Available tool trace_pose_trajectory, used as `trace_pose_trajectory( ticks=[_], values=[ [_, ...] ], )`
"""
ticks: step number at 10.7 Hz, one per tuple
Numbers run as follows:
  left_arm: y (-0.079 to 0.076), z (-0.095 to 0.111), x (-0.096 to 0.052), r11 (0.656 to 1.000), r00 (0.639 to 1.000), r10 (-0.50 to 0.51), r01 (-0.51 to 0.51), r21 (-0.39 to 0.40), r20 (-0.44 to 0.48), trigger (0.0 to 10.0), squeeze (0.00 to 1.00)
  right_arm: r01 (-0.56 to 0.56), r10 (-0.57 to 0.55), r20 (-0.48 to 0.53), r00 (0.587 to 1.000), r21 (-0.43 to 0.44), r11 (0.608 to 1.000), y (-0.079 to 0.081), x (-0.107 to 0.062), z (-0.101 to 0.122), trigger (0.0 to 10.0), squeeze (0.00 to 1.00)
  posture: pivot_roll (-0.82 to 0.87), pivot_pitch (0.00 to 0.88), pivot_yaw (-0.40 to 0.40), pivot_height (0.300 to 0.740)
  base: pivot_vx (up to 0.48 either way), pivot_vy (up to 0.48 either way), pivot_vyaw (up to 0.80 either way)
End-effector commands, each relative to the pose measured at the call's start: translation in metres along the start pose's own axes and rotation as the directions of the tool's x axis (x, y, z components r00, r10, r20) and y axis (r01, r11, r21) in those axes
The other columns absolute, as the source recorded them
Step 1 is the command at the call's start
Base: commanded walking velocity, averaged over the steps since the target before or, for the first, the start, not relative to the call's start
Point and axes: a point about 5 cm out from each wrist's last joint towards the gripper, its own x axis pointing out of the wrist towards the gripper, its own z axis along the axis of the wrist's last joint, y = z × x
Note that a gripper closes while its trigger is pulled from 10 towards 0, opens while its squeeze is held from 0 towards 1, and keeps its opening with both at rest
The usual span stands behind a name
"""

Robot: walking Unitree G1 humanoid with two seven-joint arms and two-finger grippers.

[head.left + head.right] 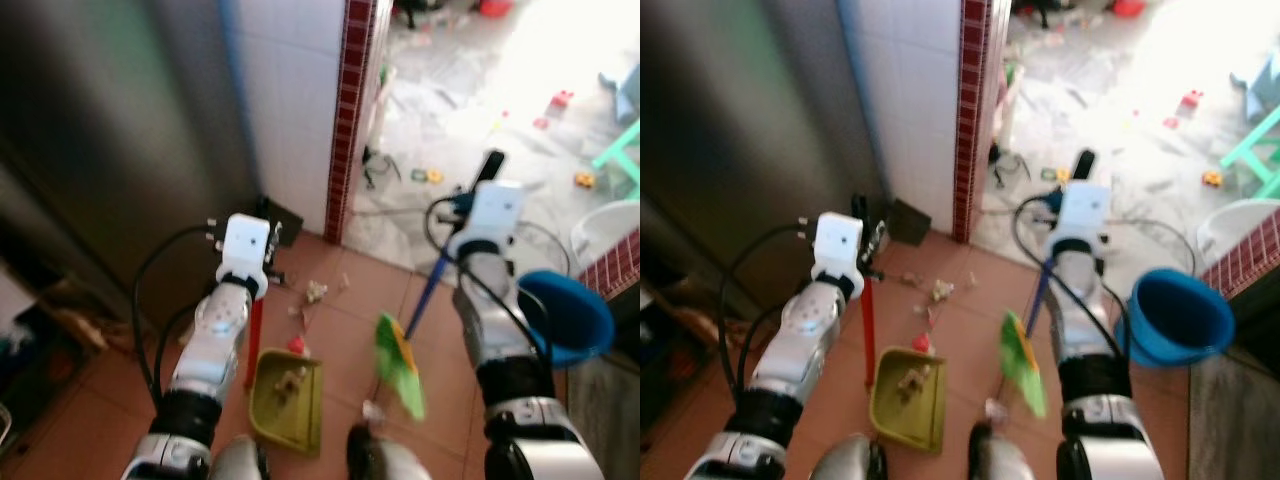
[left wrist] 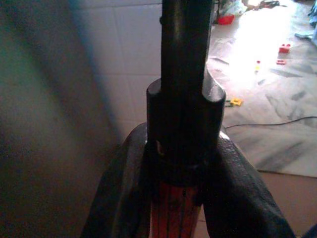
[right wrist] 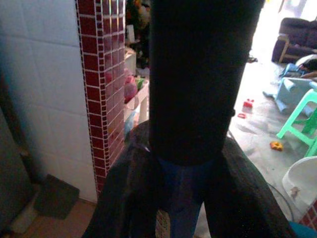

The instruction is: Sweep floor

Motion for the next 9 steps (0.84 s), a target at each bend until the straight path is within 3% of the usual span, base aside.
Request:
trace_pose_trajectory(
  ticks=[1,3,7,9],
  values=[
    [-0.002,-0.001,0.000,1.000,1.000,-0.015,0.015,0.005,-0.008,10.0,0.00,0.026,-0.025,0.037,0.999,-0.031,0.999,-0.008,0.000,0.005,10.0,0.00,-0.06,0.025,-0.001,0.740,-0.379,0.000,0.00],
    [-0.001,-0.002,0.000,1.000,1.000,-0.017,0.017,0.004,-0.008,10.0,0.00,0.026,-0.025,0.031,0.999,-0.038,0.999,-0.009,-0.002,0.001,10.0,0.00,-0.06,0.021,-0.003,0.740,-0.381,0.000,0.00],
    [0.004,0.001,0.000,1.000,1.000,0.018,-0.018,0.008,0.016,10.0,0.00,0.015,-0.014,0.020,1.000,-0.047,0.999,-0.006,-0.002,-0.003,10.0,0.00,-0.06,0.012,0.002,0.740,0.000,0.000,0.00],
    [0.014,0.001,0.003,0.993,0.994,0.107,-0.108,0.040,0.018,10.0,0.00,0.014,-0.014,0.014,1.000,-0.045,0.999,-0.005,-0.002,-0.005,10.0,0.00,-0.06,0.013,0.002,0.740,0.000,0.000,0.00]
  ],
)
